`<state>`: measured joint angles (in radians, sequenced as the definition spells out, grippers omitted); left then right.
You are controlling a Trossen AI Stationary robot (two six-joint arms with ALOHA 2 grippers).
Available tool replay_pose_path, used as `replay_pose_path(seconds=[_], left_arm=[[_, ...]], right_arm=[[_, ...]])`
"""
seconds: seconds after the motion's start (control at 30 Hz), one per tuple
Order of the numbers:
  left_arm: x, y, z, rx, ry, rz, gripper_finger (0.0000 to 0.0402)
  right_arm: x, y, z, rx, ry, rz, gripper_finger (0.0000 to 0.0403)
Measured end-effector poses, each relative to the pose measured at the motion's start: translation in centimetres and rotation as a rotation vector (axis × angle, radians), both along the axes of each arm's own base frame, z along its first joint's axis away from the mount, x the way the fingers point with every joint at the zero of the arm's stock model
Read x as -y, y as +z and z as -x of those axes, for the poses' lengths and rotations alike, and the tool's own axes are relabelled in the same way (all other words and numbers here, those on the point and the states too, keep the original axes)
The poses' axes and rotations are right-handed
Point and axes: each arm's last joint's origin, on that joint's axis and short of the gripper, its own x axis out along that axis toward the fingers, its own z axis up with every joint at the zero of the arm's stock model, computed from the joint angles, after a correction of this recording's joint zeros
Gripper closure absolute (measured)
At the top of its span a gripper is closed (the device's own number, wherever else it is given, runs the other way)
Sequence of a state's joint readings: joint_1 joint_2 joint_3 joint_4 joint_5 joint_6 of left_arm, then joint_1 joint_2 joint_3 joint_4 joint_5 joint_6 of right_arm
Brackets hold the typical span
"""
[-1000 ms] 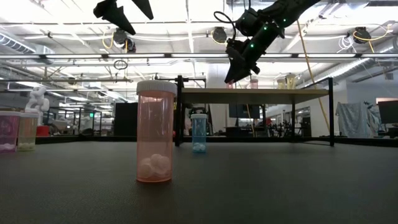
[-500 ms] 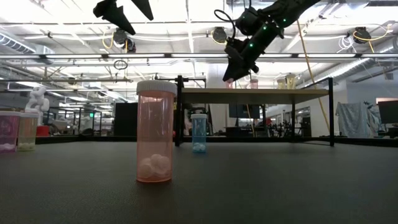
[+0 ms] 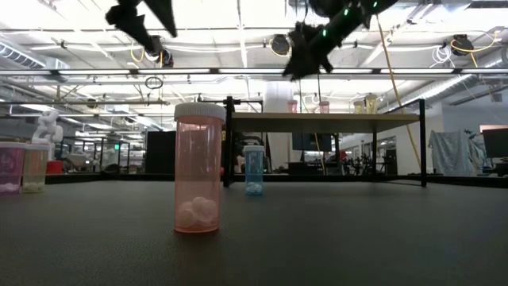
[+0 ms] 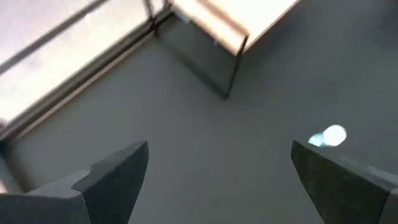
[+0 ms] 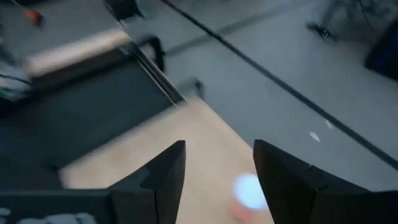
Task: Pick and place medicine bottles onto shelf by color
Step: Put the top middle blue pill bottle on the shelf
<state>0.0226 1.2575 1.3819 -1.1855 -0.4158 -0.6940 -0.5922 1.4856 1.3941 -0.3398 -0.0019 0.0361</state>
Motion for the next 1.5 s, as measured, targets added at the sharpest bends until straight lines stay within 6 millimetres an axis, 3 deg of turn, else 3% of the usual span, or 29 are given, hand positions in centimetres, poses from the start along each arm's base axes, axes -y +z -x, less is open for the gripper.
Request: replay_pose_path(seconds=[0.27,0.57,0.73,0.97,1.13,1.37,1.5], left_arm=[[0.8,-0.5,1.1,-0.070,0.089,0.064,0.0009],[1.7,-0.5,1.1,-0.074,0.041,0.063,0.0009],[2.3,-0.6,1.1,-0.069,0.031,0.070,0.0009],[3.5,-0.6,1.2,-0.056,0.007,0.085,0.0009],[3.7,-0.5,1.2,-0.067,-0.029,0.063,0.0009],[2.7,0.0,0.6,-0.060,-0.063,-0.175,0.0009],[1.8,0.4,-0.2,-0.001,-0.062,-0.218,0.0009]], right_arm=[[-6.1,3.0,-2.8,0.214,0.199,0.069,0.0218],[-12.4,4.5,-6.3,0.509,0.679,-0.003,0.0218],[-13.5,5.5,-6.4,0.603,0.672,0.053,0.0218],[-14.8,6.5,-6.3,0.704,0.690,0.000,0.0218],[-16.0,6.2,-6.5,0.686,0.657,-0.059,0.0224],[-18.3,5.2,-6.8,0.591,0.601,-0.092,0.0247],[-19.4,4.5,-6.8,0.526,0.571,-0.116,0.0262]])
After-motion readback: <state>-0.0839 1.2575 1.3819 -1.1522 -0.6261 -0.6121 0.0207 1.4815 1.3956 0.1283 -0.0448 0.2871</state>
